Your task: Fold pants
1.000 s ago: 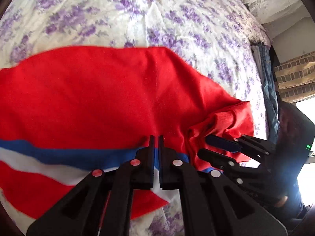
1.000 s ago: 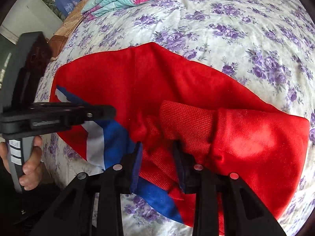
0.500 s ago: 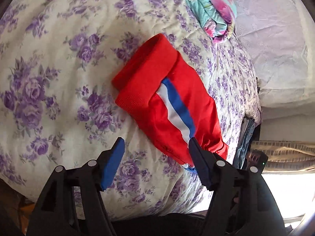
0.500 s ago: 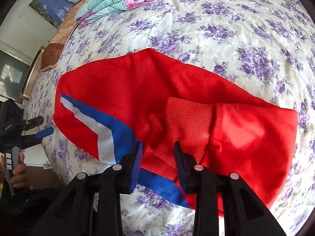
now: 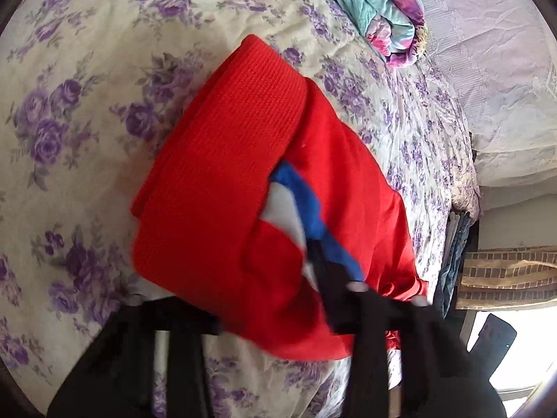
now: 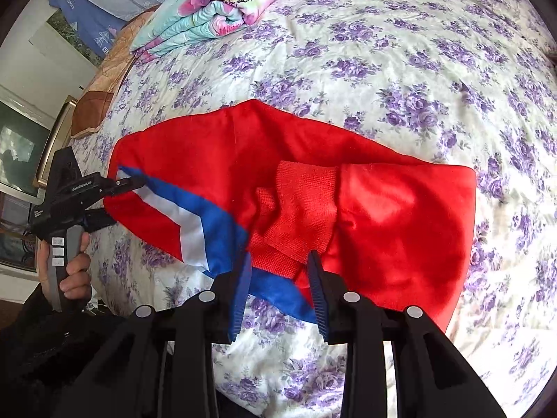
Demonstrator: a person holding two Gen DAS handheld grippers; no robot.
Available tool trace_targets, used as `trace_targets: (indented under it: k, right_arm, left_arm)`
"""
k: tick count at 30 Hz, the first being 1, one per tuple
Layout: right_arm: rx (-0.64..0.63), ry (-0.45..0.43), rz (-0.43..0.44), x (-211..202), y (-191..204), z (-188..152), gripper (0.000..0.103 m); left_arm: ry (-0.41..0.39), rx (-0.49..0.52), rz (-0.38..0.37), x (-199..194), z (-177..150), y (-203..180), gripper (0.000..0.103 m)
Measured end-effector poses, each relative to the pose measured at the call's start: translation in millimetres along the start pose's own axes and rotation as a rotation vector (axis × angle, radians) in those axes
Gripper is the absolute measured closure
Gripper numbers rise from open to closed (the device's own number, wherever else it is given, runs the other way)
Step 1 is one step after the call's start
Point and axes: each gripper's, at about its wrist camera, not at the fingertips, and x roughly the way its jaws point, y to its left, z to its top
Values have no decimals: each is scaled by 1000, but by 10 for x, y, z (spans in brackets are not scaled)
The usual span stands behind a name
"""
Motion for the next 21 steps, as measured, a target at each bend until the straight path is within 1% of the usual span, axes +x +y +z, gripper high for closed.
trace_targets:
  k: [1,2,4,7,8,9,10,11,13,15,16,18,20,21]
  right_arm:
    - [-21,1,14,7,44,5,70]
    - [-47,0,33,17,111,20,69]
    - [-100,-8,83,71,271,88,69]
    - [-189,-5,137,315,532,188,70]
    - [-225,12,133,449,611,187,72]
    - [-249,50,122,597,674,175,80]
    - [-264,102,116,765,713,144,83]
    - [-270,145,112,917,731,102,84]
    - [-278,166,93,1030,751,72,84]
    - [-270,183,122,956,758,166,84]
    - [-263,157,129,875,749,237,84]
    - [-267,96,87,760,721,428,84]
    - [-252,56,27,776,671,642,84]
    - [-232,44,31,819,642,753,84]
  left_arm:
    - [-19,28,10,-57,-15,-61,86]
    - [-50,84,29,-142,-47,-181,88]
    - [-98,217,94,-262,-133,-458,88]
    - [-151,366,154,-391,-279,-834,89]
    - [-164,400,160,-423,-314,-938,89]
    - [-173,425,159,-449,-339,-1018,89]
    - [-180,442,153,-482,-354,-1062,89]
    - [-180,449,145,-494,-352,-1089,89]
    - [-141,440,123,-417,-319,-1112,89]
    - [-142,444,144,-357,-319,-1101,89]
    - [-139,444,147,-360,-316,-1093,89]
    - [-136,431,128,-389,-305,-1079,89]
    - [-135,433,127,-393,-310,-1092,89]
    - [-135,438,131,-397,-324,-1113,89]
